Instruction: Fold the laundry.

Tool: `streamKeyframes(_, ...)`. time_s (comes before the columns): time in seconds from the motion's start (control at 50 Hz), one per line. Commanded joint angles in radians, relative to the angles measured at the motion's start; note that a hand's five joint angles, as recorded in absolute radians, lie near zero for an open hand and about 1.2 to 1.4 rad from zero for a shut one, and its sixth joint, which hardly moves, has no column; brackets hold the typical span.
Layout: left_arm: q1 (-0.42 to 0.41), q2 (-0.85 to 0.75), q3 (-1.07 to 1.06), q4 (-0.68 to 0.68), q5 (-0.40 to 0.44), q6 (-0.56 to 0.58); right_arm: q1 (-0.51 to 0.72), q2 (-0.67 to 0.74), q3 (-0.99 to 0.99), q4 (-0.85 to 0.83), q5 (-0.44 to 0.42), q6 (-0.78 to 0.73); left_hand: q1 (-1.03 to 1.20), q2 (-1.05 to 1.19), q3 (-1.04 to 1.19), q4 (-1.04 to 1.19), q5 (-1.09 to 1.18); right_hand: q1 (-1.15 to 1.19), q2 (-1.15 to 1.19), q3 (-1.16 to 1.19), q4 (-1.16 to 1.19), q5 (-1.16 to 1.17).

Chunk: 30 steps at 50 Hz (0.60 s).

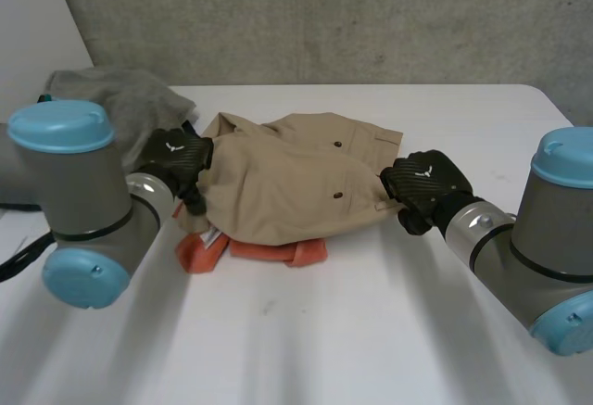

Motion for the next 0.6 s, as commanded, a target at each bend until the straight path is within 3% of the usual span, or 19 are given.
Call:
streamKeyframes(0.02, 0.001, -0.090, 0.128, -0.031, -0.047, 0.094, -0.019, -0.007, 0.011, 0.049, -0.005, 0.007, 0.714, 0.725, 0.736, 0.735, 0.743, 0.294, 0.222, 0.212, 0.202, 0.228)
streamKeyframes(0.12, -0.037, -0.038, 0.237, 0.007, -0.084, 0.124, -0.019, -0.011, 0.017, 0.046, 0.005, 0.020, 0.716, 0.727, 0.738, 0.737, 0.744, 0.294, 0.222, 0.212, 0.202, 0.228)
streamKeyframes(0.22, -0.123, -0.012, 0.365, 0.121, -0.064, 0.133, -0.024, -0.033, 0.025, 0.040, 0.050, 0.083, 0.716, 0.727, 0.738, 0.737, 0.744, 0.294, 0.222, 0.212, 0.202, 0.228)
streamKeyframes(0.3, -0.221, -0.059, 0.483, 0.208, 0.012, 0.136, -0.041, -0.068, 0.048, 0.008, 0.132, 0.170, 0.716, 0.727, 0.738, 0.737, 0.744, 0.294, 0.222, 0.212, 0.202, 0.228)
streamKeyframes(0.4, -0.328, -0.181, 0.584, 0.205, 0.097, 0.113, -0.059, -0.087, 0.079, -0.048, 0.199, 0.226, 0.716, 0.727, 0.738, 0.737, 0.744, 0.294, 0.222, 0.212, 0.202, 0.228)
streamKeyframes(0.46, -0.347, -0.240, 0.598, 0.156, 0.103, 0.101, -0.069, -0.082, 0.090, -0.077, 0.214, 0.223, 0.199, 0.209, 0.221, 0.219, 0.227, 0.294, 0.222, 0.212, 0.202, 0.228)
streamKeyframes(0.48, -0.348, -0.248, 0.589, 0.123, 0.099, 0.098, -0.072, -0.080, 0.090, -0.084, 0.217, 0.218, -0.100, -0.089, -0.078, -0.079, -0.071, 0.294, 0.222, 0.212, 0.202, 0.228)
streamKeyframes(0.56, -0.309, -0.204, 0.508, 0.049, 0.056, 0.117, -0.073, -0.057, 0.083, -0.086, 0.214, 0.211, -0.484, -0.473, -0.462, -0.463, -0.455, 0.294, 0.222, 0.212, 0.202, 0.228)
streamKeyframes(0.6, -0.281, -0.146, 0.433, 0.032, 0.028, 0.117, -0.073, -0.047, 0.076, -0.083, 0.212, 0.204, -0.502, -0.491, -0.480, -0.481, -0.474, 0.294, 0.222, 0.212, 0.202, 0.228)
